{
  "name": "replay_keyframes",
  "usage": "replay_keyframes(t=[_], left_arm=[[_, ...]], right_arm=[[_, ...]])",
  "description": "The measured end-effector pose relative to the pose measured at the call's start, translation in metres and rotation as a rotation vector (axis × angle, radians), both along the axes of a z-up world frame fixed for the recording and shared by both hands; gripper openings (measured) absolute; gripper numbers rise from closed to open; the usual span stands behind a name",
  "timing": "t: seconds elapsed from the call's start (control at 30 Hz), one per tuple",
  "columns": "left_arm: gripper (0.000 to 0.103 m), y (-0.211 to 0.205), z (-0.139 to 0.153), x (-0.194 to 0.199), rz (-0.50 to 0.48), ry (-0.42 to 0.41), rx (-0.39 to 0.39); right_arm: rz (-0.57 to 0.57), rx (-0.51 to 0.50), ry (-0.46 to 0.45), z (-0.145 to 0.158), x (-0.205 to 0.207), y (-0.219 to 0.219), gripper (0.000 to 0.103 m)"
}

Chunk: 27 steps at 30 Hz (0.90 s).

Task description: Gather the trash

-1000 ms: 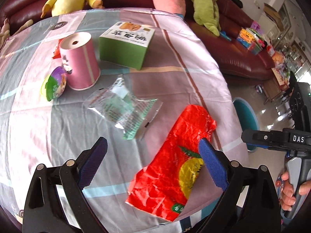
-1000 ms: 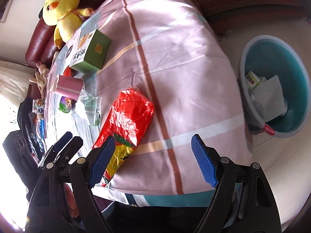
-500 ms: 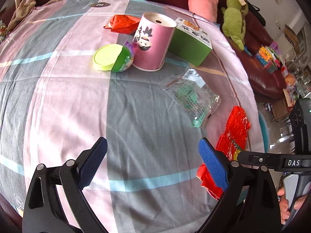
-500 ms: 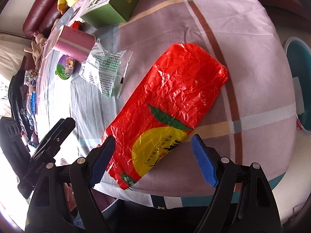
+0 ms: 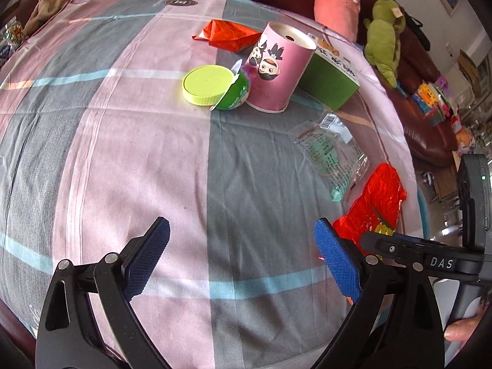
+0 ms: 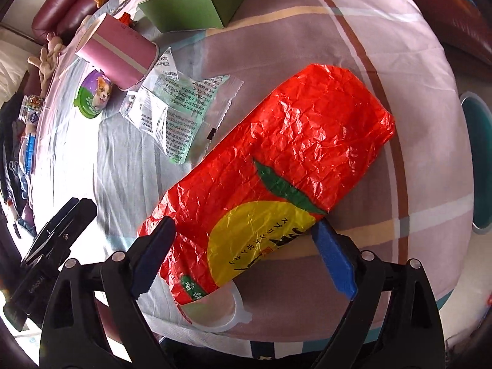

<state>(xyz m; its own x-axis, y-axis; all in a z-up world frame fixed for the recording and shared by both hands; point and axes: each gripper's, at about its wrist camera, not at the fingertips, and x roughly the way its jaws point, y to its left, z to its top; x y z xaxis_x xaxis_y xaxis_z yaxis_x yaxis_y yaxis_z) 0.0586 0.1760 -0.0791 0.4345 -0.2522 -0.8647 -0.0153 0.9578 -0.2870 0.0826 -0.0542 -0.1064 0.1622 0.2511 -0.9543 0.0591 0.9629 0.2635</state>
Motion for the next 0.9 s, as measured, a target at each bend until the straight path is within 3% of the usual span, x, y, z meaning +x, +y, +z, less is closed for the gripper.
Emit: replay_keyframes(t=[0.03,0.07,0.1,0.13,0.2,0.27,0.4,0.67,0.9], left_arm=[[0.095,0.0,0.0,0.0,0.0,0.0,-0.001],[0.095,-0.001,-0.001,0.001,-0.002,0.002,-0.001],[0.095,-0.002,-0.001,0.001,-0.003,0.004,0.001],[0.095,-0.004,-0.001,0.002,-0.005,0.006,0.003],[0.095,-0.006,-0.003,0.005,-0.009,0.015,0.002],[0.095,-0.009,-0.004,0.007,-0.013,0.019,0.0],[0.095,-0.016,-0.005,0.009,-0.029,0.022,0.017],[0.095,-0.028,-0.005,0.022,-0.016,0.031,-0.009],[0.095,-0.066,-0.002,0.053,0.016,0.038,-0.049]], right_arm=[[0.003,-0.018,-0.018,0.002,0.0,-0.002,0.07],[0.008,-0.028,-0.038,0.004,0.001,-0.001,0.048],[0.01,-0.01,-0.034,0.004,0.004,-0.003,0.037],[0.005,-0.001,-0.028,0.004,0.006,-0.004,0.03],[0.008,0.023,-0.029,0.002,0.011,-0.007,0.025],[0.01,0.052,-0.033,0.001,0.014,-0.009,0.006],[0.011,0.105,-0.057,0.008,0.021,-0.015,0.004],[-0.068,0.036,-0.132,0.029,0.042,-0.061,0.004],[-0.14,0.035,-0.146,0.031,0.046,-0.109,0.004]])
